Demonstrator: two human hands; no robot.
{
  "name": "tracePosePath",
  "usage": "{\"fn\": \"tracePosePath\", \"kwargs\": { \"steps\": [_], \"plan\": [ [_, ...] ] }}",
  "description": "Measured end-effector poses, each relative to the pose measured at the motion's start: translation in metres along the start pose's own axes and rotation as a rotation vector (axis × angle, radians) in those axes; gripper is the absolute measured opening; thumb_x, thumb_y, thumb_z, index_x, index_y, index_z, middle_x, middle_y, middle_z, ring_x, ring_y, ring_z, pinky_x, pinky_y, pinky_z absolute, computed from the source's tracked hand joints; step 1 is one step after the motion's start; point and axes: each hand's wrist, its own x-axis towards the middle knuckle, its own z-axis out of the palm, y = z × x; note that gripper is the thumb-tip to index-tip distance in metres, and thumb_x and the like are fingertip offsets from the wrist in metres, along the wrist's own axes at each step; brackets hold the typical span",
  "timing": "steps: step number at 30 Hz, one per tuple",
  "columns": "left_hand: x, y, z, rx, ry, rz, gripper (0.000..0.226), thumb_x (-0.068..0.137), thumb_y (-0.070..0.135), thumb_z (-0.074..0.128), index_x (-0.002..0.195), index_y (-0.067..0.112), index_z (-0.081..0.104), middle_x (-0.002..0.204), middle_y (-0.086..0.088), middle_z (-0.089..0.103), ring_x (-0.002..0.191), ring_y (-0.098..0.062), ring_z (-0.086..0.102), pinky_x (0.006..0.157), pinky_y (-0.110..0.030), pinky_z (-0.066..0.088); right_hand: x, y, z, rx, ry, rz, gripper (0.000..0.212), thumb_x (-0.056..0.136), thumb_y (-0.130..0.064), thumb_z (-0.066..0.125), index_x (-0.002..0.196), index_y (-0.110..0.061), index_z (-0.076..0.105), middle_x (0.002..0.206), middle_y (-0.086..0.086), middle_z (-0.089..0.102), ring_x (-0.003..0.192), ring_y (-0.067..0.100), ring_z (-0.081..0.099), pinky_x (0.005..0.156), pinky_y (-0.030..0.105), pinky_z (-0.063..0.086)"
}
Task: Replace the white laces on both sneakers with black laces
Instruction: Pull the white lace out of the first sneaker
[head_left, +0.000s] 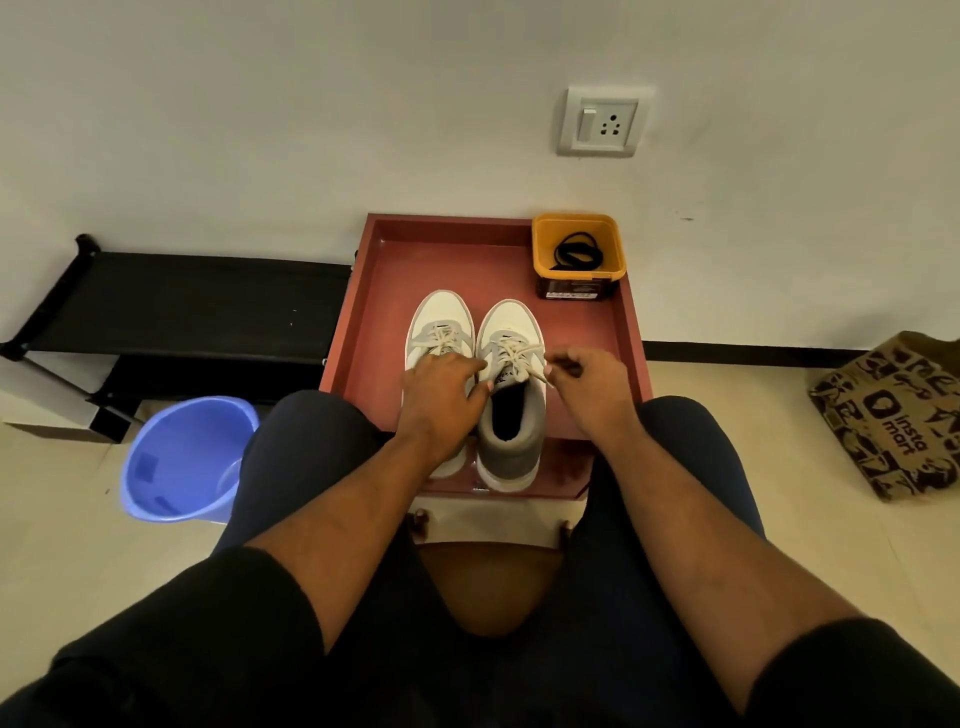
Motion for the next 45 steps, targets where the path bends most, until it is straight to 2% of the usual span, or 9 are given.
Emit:
{"fn": "tracePosePath", "kwargs": {
  "steps": [10,16,24,28,33,35,38,42,45],
  "plan": [
    [0.064,0.008,0.009,0.277,-0.237,0.050,0.041,0.096,0.018,0.052,0.129,0.042,0.057,0.157,-0.001,0.019,0.144,-0.030,0.008,0.112,-0.051,0.010,0.022,0.000,0.017,-0.002,-0.116,0.006,0.018,0.089,-0.012,0.066,0.106,-0.011,0.072,0.103,0.001,0.070,0.094,0.012,0.063,0.089,0.026,0.051],
    [0.071,0.004,0.017,0.321,-0.103,0.174,0.020,0.093,0.027,0.057,0.103,0.034,0.073,0.151,0.006,0.036,0.143,-0.020,0.020,0.107,-0.048,0.001,0.028,0.008,0.020,-0.017,-0.071,0.004,0.010,0.089,-0.013,0.065,0.082,-0.018,0.067,0.079,-0.009,0.061,0.076,0.006,0.058,0.065,0.012,0.043],
    [0.061,-0.008,-0.001,0.316,0.059,-0.028,0.023,0.094,0.029,0.049,0.107,0.027,0.067,0.144,0.006,0.039,0.138,-0.016,0.028,0.112,-0.055,0.011,0.034,0.008,0.008,0.301,0.212,0.200,0.017,0.093,-0.020,0.060,0.080,-0.029,0.056,0.091,0.001,0.067,0.086,0.020,0.067,0.080,0.043,0.058],
    [0.055,-0.021,-0.020,0.120,0.339,-0.241,0.019,0.091,0.027,0.050,0.103,0.019,0.063,0.136,-0.001,0.047,0.126,-0.019,0.042,0.107,-0.049,0.022,0.027,-0.004,-0.007,0.794,0.394,0.264,0.006,0.099,-0.017,0.052,0.100,-0.016,0.058,0.098,0.006,0.068,0.089,0.025,0.070,0.081,0.039,0.059],
    [0.046,-0.021,-0.037,-0.903,0.721,-0.403,0.019,0.079,0.024,0.060,0.097,0.029,0.057,0.131,-0.015,0.048,0.112,-0.027,0.055,0.093,-0.039,0.051,0.016,-0.012,-0.022,1.556,0.173,0.281,0.036,0.101,-0.041,0.037,0.085,-0.014,0.056,0.088,0.011,0.071,0.085,0.027,0.069,0.094,0.047,0.050],
    [0.035,-0.011,-0.036,-0.718,0.675,-0.280,0.039,0.080,0.022,0.065,0.112,0.036,0.049,0.139,-0.004,0.042,0.132,-0.029,0.042,0.106,-0.050,0.042,0.014,-0.018,-0.018,1.403,0.091,0.307,0.038,0.101,-0.042,0.038,0.083,-0.014,0.056,0.077,0.009,0.067,0.065,0.022,0.065,0.078,0.041,0.057],
    [0.030,0.000,-0.024,-0.212,0.359,-0.035,0.025,0.084,0.030,0.062,0.109,0.031,0.064,0.145,0.002,0.044,0.143,-0.024,0.026,0.114,-0.059,0.019,0.017,-0.028,0.005,0.755,0.027,0.283,0.011,0.099,-0.018,0.051,0.094,-0.013,0.059,0.087,0.009,0.066,0.053,0.013,0.058,0.053,0.029,0.055],
    [0.023,0.009,-0.002,0.104,0.015,-0.013,0.021,0.094,0.031,0.054,0.110,0.030,0.067,0.156,0.002,0.025,0.148,-0.024,0.001,0.115,-0.057,0.000,0.027,-0.016,0.039,0.094,-0.030,0.051,0.023,0.093,-0.008,0.055,0.113,-0.015,0.067,0.115,0.004,0.064,0.102,0.015,0.060,0.088,0.023,0.046],
    [0.026,0.010,0.006,0.247,-0.087,-0.036,0.024,0.097,0.033,0.048,0.112,0.029,0.066,0.160,-0.002,0.013,0.148,-0.029,-0.009,0.113,-0.061,-0.007,0.030,-0.012,0.042,-0.079,-0.039,0.000,0.026,0.093,-0.011,0.058,0.116,-0.014,0.068,0.117,0.003,0.062,0.110,0.014,0.055,0.086,0.015,0.035]
  ]
}}
